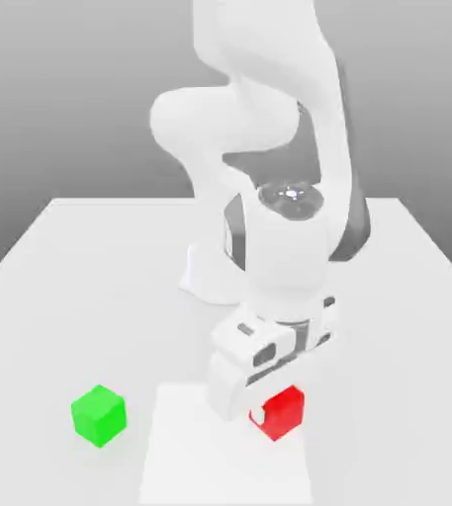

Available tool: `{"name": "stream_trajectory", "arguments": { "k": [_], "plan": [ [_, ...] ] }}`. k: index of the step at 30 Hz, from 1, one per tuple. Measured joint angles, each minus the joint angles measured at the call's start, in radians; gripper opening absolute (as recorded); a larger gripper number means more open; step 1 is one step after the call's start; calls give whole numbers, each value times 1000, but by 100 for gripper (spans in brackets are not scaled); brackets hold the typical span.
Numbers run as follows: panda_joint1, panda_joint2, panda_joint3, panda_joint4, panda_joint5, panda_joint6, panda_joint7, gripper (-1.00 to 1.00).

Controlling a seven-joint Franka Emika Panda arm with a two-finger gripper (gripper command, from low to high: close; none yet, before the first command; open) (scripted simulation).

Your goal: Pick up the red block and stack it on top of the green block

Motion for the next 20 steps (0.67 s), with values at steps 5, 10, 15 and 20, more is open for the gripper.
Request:
{"name": "stream_trajectory", "arguments": {
  "k": [5,10,15,20],
  "plan": [
    [-169,-91,-78,7,-8,-99,-26,-100],
    [-374,-138,-198,33,-18,-170,-67,-100],
    [-415,-7,-176,45,49,-54,-126,-100],
    [-426,53,-157,48,79,2,-148,100]
  ]
}}
